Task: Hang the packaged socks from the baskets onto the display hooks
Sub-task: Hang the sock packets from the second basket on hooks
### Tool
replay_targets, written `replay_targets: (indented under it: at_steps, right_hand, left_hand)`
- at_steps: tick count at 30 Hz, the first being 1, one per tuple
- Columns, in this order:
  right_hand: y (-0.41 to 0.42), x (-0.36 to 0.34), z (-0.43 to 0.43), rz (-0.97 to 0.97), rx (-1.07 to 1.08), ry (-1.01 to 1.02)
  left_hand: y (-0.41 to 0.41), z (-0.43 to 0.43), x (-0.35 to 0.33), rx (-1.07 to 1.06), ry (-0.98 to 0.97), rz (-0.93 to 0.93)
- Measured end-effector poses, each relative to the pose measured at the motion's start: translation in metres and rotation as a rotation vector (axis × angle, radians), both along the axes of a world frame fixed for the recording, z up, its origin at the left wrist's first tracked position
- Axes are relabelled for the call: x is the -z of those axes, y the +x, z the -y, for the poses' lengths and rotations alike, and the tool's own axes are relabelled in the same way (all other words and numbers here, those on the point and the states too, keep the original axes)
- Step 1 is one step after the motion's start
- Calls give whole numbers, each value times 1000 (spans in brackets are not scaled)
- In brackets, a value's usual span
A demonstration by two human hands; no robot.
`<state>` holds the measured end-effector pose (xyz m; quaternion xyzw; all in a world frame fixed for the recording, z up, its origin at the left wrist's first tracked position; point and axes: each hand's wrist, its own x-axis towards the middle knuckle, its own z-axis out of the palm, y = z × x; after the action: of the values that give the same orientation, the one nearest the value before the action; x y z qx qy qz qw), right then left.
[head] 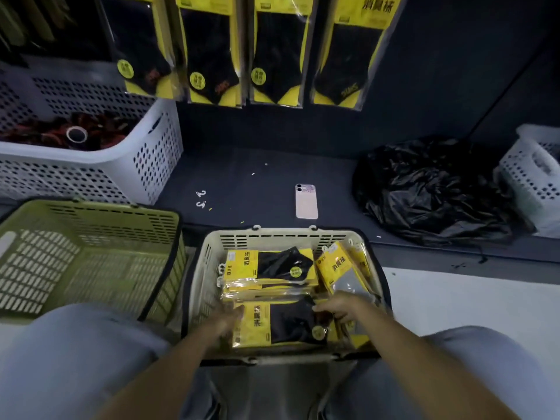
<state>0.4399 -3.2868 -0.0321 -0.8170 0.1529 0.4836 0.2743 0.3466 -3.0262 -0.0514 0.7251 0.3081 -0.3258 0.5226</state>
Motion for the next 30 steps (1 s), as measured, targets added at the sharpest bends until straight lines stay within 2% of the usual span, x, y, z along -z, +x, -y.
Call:
replay_targets:
  at_steps: [5, 9, 13, 18, 21, 23, 25, 27, 30]
  right_hand:
    - [-10, 10, -2, 17, -21, 7]
    - [-28, 24, -5, 50, -10, 18]
    - [-31, 29, -6, 227, 105, 46]
    - [-26, 23, -5, 219, 90, 113]
    - [-22, 10, -15, 357, 15, 140]
    - [-15, -10, -26, 524, -107, 117]
    - [-8, -33, -38, 645, -163, 259]
    - [-6, -55, -49, 572, -117, 497]
    - [-8, -74, -58, 555, 38, 750]
  left_hand:
    - [-12, 10, 10, 52, -28, -20]
    - [-14, 13, 10, -15, -98, -22]
    - [-9, 11, 7, -148, -104, -25]
    - [10, 6, -19, -227, -101, 82]
    - [27, 6, -43, -196, -46, 165]
    - [38, 4, -63, -90, -7, 257]
    - [46, 3, -84, 50, -34, 383]
    - [52, 3, -101, 130, -74, 485]
    - [58, 1, -116, 23, -193, 641]
